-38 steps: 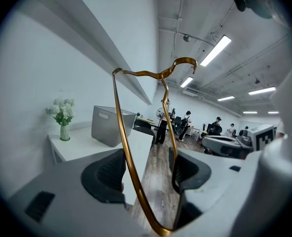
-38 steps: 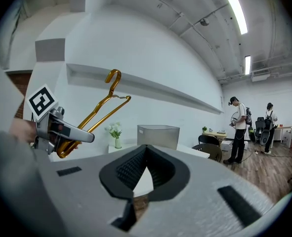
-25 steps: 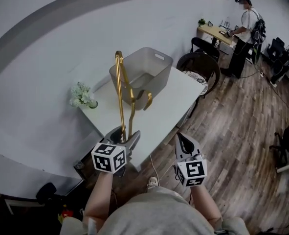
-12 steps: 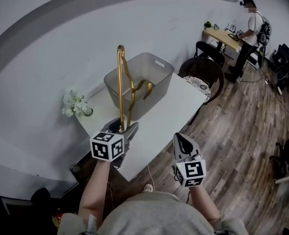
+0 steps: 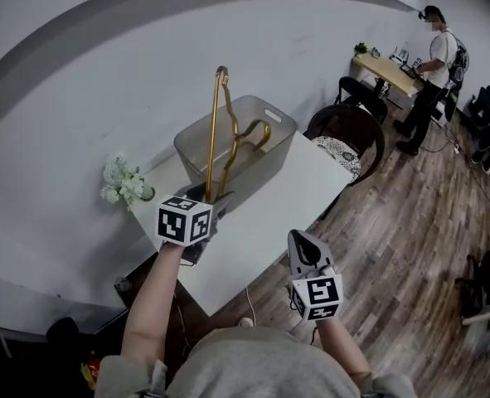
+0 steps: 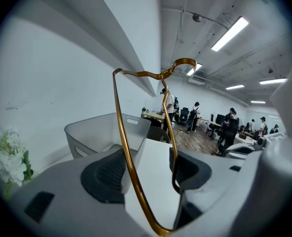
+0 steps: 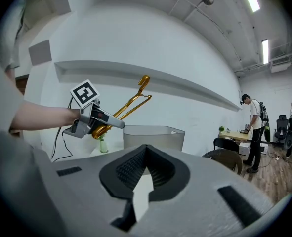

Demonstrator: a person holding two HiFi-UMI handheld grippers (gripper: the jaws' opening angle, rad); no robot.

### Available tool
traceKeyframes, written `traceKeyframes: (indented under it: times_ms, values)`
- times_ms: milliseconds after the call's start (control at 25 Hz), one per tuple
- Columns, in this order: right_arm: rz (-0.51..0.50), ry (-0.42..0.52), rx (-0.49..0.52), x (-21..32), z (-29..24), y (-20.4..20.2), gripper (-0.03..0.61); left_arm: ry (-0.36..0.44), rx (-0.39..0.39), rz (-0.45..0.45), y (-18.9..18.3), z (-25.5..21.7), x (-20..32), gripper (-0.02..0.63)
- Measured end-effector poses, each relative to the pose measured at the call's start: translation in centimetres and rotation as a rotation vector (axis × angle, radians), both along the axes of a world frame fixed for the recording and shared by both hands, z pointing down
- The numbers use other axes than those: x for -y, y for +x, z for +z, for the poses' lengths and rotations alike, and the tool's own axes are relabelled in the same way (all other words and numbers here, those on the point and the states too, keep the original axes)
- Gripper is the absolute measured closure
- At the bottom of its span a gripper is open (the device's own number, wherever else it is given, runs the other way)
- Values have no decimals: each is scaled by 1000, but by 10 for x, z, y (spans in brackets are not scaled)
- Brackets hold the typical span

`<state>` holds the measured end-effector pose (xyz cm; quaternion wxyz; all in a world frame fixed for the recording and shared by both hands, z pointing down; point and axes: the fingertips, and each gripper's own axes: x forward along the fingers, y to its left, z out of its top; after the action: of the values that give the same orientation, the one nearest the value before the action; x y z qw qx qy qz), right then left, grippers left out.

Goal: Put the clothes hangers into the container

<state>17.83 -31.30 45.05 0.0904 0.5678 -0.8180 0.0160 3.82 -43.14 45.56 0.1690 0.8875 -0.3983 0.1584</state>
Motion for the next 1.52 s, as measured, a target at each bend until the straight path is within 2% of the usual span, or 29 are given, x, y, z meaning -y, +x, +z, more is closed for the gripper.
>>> traceKeyframes:
  times_ms: [240, 520, 840, 1120, 1360, 1520]
  values:
    - [7, -3, -1, 3, 0, 4, 575, -49, 57, 25, 4, 0, 36, 342]
    - [59, -9, 10, 9, 1, 12, 575, -171, 152, 58, 5, 20, 68, 342]
    - [96, -15, 25, 18, 1, 12, 575, -275, 246, 100, 10, 43, 82, 339]
    - [111, -24, 25, 22, 6, 6, 575, -359, 259, 128, 13, 54, 85, 331]
    - [114, -27, 21, 25, 6, 1, 575, -378, 254, 144, 14, 56, 86, 330]
    - [116, -25, 16, 26, 5, -3, 575, -338, 261, 143, 14, 52, 87, 327]
